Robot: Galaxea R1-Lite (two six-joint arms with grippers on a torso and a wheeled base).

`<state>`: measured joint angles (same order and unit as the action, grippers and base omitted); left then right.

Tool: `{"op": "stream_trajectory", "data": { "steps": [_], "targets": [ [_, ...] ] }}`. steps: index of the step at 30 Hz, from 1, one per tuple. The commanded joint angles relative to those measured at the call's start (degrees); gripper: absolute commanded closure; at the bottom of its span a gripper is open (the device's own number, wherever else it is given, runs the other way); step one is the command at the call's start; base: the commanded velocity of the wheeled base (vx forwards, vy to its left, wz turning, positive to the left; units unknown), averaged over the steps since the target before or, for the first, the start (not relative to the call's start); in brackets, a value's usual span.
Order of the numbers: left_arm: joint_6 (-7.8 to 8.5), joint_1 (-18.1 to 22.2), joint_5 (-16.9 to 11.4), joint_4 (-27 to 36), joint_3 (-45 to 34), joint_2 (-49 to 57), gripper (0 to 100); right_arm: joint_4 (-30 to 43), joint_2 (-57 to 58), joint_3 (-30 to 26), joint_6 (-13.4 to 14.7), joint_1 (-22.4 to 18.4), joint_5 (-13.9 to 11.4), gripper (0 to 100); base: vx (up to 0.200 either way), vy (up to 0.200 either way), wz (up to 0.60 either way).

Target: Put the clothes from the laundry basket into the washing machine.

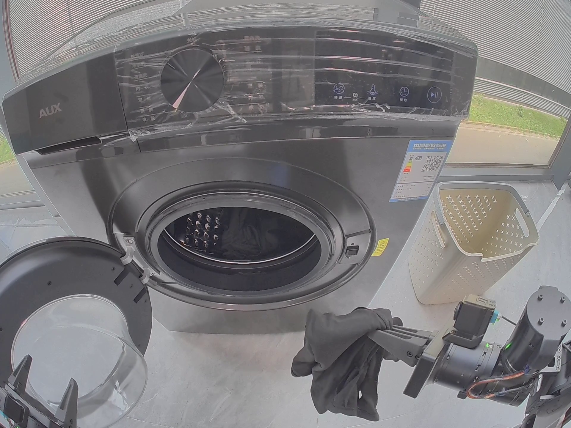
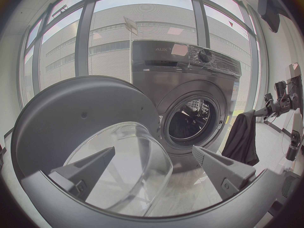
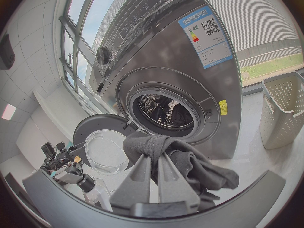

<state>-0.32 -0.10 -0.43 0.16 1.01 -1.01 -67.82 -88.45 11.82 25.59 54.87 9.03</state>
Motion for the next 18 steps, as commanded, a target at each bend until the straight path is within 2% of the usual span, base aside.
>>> {"op": "stream_trajectory", "data": {
  "steps": [1, 9, 12, 18],
  "targets": [
    [0.05, 0.01, -0.01, 0.02, -1.01, 1.01, 0, -0.04, -0.49, -0.31, -0.10, -0.20, -0.07, 100, 0.000, 0.000, 0.00],
    [-0.03, -0.08, -0.01, 0.02, -1.01, 1.01, 0, -0.21, -0.05, -0.84, -0.19, -0.20, -0.24, 100, 0.000, 0.000, 0.00],
    [0.14, 0.01, -0.01, 0.02, -1.01, 1.01, 0, -0.21, 0.21, -0.84, -0.28, -0.20, -1.47, 100, 0.000, 0.000, 0.00],
    [0.23, 0.01, -0.10, 0.02, -1.01, 1.01, 0, -0.21, 1.53, 0.04, -1.24, -0.47, -2.09, 100, 0.000, 0.000, 0.00]
  ]
}}
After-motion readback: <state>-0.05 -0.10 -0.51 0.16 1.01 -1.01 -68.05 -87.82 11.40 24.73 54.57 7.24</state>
